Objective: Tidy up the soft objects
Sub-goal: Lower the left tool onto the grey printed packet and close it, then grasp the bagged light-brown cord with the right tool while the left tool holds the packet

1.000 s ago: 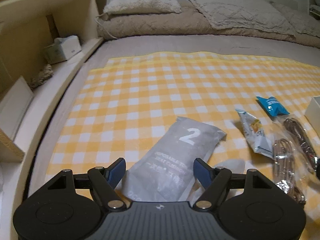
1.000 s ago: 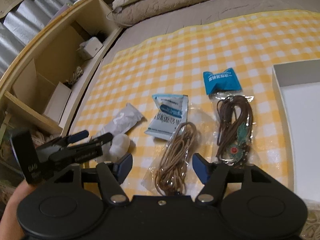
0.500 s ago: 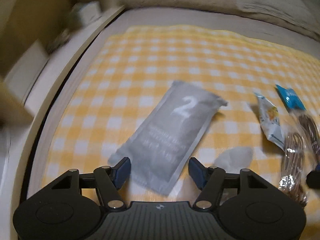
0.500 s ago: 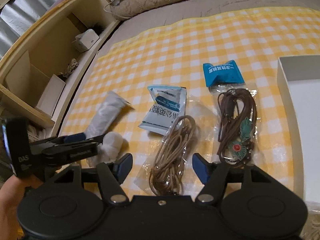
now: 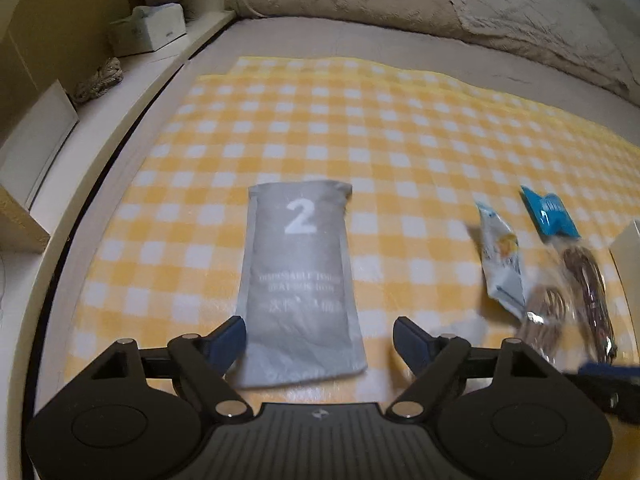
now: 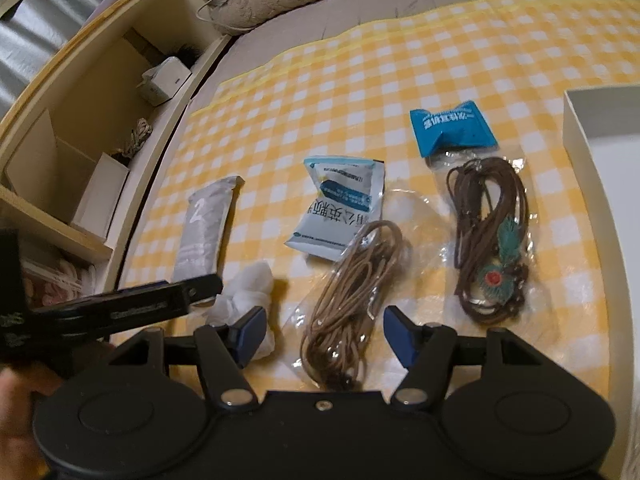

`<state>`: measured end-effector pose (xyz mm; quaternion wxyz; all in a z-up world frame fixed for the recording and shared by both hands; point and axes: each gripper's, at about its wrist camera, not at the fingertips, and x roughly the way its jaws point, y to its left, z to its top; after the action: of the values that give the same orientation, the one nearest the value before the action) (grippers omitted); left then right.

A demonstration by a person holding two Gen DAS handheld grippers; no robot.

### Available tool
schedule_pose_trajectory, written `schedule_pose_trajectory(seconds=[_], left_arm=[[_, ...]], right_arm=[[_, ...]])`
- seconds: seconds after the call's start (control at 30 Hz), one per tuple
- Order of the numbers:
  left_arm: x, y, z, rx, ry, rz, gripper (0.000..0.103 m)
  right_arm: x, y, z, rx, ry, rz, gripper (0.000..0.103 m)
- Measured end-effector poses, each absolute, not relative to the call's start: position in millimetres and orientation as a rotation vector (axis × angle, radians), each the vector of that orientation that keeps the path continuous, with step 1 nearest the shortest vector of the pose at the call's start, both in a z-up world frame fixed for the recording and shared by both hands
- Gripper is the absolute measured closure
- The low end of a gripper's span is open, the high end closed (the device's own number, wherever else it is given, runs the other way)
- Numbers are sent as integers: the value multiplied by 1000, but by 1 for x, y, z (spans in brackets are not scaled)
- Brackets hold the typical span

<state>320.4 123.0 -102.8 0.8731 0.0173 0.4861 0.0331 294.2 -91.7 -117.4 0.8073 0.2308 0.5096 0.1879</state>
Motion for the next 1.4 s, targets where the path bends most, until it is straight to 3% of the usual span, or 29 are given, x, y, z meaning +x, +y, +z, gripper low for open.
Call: schedule_pose_trajectory(seconds=[0.1,0.37,0.47,0.57,0.77,1.0,1.1,1.4], left_arm=[[326,124,-104,37,989,81,12],[343,122,-119,74,966,127,11],[346,126,-123,42,966,147,13],[348,124,-125,46,965,164,19],[345,118,-118,56,931,160,45],[335,121,-109,56,911,160,50],[329,124,-101,46,895,159,51],[296,120,-65,33,827,141,52]], right_arm=[[294,-90,-121,504,1104,381,37],[304,-85,-140,502,1110,297,34],[307,-82,-139,518,1095,305,27],[308,-79,-140,511,1092,316,26],[301,-64,-135,299,1065,368,41],[301,-67,-132,264,1036,421,76],[298,-66,-126,246,1021,443,84],[285,-76,-98,234,940,477,88]])
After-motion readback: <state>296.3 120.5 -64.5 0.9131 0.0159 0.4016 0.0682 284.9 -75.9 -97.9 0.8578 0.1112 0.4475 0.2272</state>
